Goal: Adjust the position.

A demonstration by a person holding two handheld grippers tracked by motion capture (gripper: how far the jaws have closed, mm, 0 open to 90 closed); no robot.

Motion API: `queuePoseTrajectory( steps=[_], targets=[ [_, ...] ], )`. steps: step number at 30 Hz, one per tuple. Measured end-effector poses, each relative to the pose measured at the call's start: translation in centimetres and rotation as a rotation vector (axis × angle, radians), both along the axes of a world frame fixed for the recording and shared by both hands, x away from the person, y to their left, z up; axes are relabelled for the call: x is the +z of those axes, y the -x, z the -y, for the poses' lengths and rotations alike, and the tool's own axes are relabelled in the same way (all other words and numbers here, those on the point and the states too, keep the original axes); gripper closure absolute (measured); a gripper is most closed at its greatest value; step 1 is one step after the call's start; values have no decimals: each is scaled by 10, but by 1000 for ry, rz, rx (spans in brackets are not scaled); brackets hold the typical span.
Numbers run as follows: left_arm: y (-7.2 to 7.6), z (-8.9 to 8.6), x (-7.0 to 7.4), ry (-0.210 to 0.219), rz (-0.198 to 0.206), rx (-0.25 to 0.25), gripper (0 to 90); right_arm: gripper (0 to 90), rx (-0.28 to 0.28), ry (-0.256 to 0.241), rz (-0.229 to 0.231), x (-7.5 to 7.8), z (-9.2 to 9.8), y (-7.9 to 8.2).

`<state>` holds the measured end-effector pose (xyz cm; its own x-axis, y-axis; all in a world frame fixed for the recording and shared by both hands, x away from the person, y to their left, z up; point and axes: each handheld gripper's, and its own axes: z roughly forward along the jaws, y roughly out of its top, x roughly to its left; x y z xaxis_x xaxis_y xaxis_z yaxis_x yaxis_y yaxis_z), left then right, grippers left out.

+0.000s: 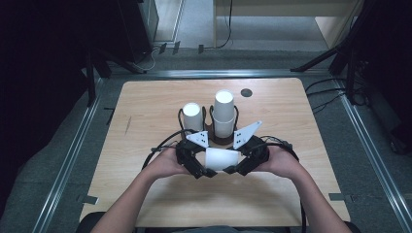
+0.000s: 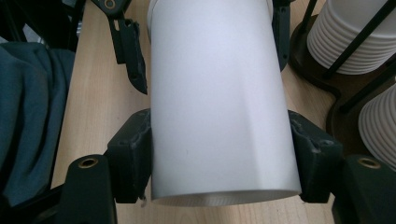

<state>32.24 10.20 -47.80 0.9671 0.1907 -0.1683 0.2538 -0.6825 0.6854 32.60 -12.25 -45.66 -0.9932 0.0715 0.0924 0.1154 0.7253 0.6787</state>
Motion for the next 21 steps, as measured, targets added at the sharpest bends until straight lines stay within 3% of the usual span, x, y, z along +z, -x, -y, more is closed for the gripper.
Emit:
queuePoseTrajectory(
  steps=[3,9,13,15,16,18,21],
  targets=[
    [-1,-1,-2,48,-25,4,98,328,7,-13,-7,1,1,0],
    [-2,-2,-4,97,-52,4,127,327,8,-43,-28,3,4,0],
    [-2,-2,-5,108,-56,5,130,327,11,-55,-35,4,3,-1],
    [-1,-3,-4,124,-46,-9,165,327,9,-59,-52,4,3,-1],
    [0,-4,-3,129,-32,-23,237,332,7,-57,-45,4,3,-2],
    [0,-4,-3,131,-29,-30,236,331,10,-58,-51,4,3,-2],
    [-3,-5,-4,111,-54,-37,267,337,9,-56,-54,3,2,-2]
  ],
)
